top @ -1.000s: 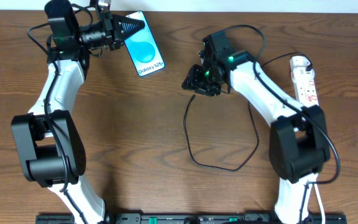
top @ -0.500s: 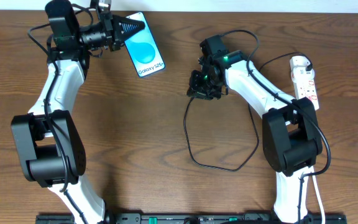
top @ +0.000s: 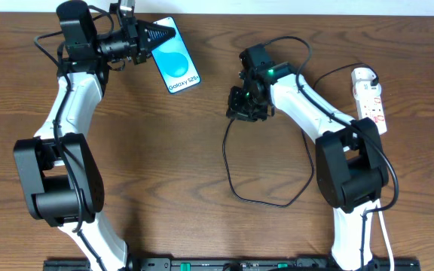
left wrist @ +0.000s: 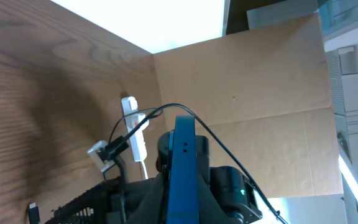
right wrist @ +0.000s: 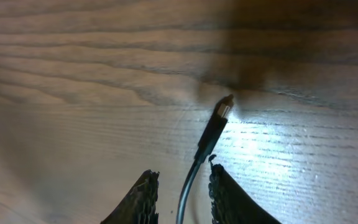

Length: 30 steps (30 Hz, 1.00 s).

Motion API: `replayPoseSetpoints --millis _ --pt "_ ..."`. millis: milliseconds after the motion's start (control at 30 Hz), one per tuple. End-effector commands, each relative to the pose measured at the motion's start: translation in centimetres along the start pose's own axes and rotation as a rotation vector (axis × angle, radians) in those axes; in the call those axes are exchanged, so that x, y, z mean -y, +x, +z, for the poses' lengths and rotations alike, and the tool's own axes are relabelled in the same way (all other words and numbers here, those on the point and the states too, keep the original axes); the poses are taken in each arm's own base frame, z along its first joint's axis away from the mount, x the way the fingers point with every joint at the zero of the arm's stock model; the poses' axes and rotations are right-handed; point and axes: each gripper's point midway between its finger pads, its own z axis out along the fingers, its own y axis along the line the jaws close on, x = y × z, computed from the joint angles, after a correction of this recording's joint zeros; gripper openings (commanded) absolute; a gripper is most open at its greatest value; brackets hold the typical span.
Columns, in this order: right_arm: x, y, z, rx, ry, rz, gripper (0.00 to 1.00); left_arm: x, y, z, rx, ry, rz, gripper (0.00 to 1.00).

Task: Plug charger to phone and switch on socket
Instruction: 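Lower the right gripper and grasp the black USB-C cable plug, then lift the plug with the right gripper toward the phone's bottom edge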

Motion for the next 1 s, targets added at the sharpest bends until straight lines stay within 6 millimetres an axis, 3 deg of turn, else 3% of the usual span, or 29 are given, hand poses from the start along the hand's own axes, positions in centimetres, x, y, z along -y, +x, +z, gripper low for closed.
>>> replayPoseSetpoints --millis 0,367,600,667,767,967 --pt "0.4 0.7 2.0 -0.051 0.004 0.016 0.24 0.8 -0.2 -0.3 0.0 0.008 0.036 0.07" --pt "1.1 0.9 4.0 -0.081 0.011 0.028 0.19 0.8 -0.2 -0.3 0.0 0.008 0.037 0.08" --pt "1.4 0.9 4.7 -0.088 0.011 0.036 0.07 0.8 -0.2 -0.3 0.0 0.008 0.037 0.07" --pt "1.1 0.7 4.7 -0.086 -0.009 0.033 0.02 0.8 -0.2 -0.3 0.0 0.008 0.037 0.07" --pt "0.7 0.2 4.6 -0.08 -0.045 0.014 0.01 0.8 -0.2 -0.3 0.0 0.008 0.036 0.08" --pt "-2.6 -0.6 2.9 -0.093 -0.291 -0.163 0.01 0.8 -0.2 -0.3 0.0 0.008 0.036 0.08"
